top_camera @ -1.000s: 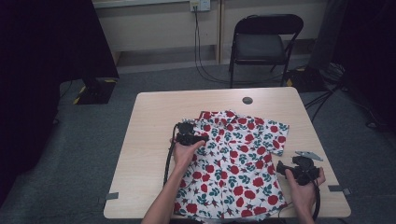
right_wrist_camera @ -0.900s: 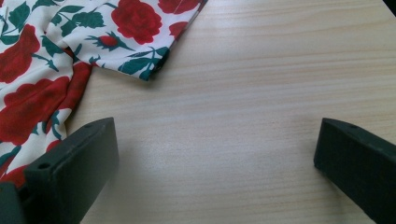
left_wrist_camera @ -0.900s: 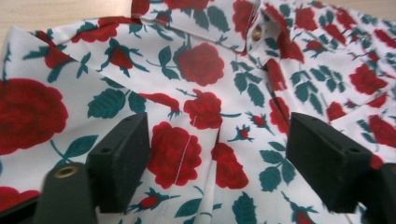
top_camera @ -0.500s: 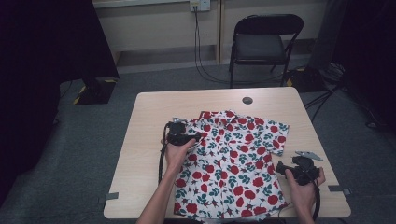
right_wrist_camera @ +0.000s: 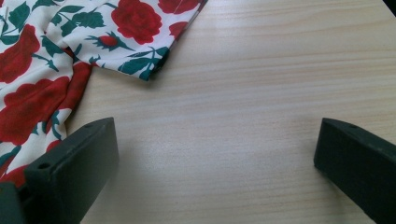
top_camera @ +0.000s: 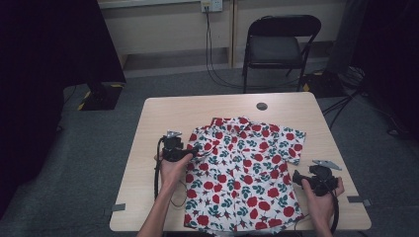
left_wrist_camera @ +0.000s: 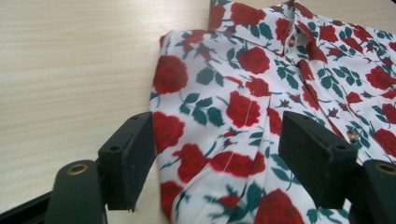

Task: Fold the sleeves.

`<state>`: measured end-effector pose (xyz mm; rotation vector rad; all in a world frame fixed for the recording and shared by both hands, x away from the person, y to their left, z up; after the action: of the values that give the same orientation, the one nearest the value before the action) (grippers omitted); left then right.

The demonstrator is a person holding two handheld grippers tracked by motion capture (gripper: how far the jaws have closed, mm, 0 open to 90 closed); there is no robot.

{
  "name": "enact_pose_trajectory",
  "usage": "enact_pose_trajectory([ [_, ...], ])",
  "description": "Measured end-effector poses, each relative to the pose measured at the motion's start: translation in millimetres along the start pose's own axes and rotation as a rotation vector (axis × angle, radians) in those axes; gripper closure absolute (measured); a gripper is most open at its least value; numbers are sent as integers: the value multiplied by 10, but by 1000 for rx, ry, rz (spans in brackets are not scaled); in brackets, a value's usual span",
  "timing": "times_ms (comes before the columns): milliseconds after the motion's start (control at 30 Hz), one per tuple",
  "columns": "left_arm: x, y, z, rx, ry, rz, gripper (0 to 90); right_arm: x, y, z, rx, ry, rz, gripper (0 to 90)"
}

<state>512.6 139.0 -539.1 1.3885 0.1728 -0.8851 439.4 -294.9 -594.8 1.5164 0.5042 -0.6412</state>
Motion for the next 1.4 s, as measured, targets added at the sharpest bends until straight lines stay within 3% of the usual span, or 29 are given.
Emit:
enact_pose_trajectory([
  [400,-59,-164,3,9,-15,-20,386,0,0,0,0,0,0,0],
  [567,-54,-228,-5,14,4,-25,423,0,0,0,0,0,0,0],
  [733,-31,-298,-17,-3,7,-56,567,0,0,0,0,0,0,0],
  [800,-34,-288,-12,-9,5,-40,617,0,0,0,0,0,0,0],
  [1000,-33,-258,119,8,-44,-30,771,0,0,0,0,0,0,0],
  [1300,61,-281,303,34,-79,-45,809,0,0,1,0,0,0,0],
  [1400,79,-323,331,70,-62,-61,813,0,0,0,0,0,0,0],
])
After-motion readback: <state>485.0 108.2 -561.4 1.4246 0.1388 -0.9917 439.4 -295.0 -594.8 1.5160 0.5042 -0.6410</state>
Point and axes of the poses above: each handheld gripper's, and its own axes: x roughly forward along the jaws, y roughly out of its top, z roughly to its right, the point moved 10 cm from there along x, roughly forward along the jaws, and after that the axes turned 1 degree about z, right-handed, at the moved point
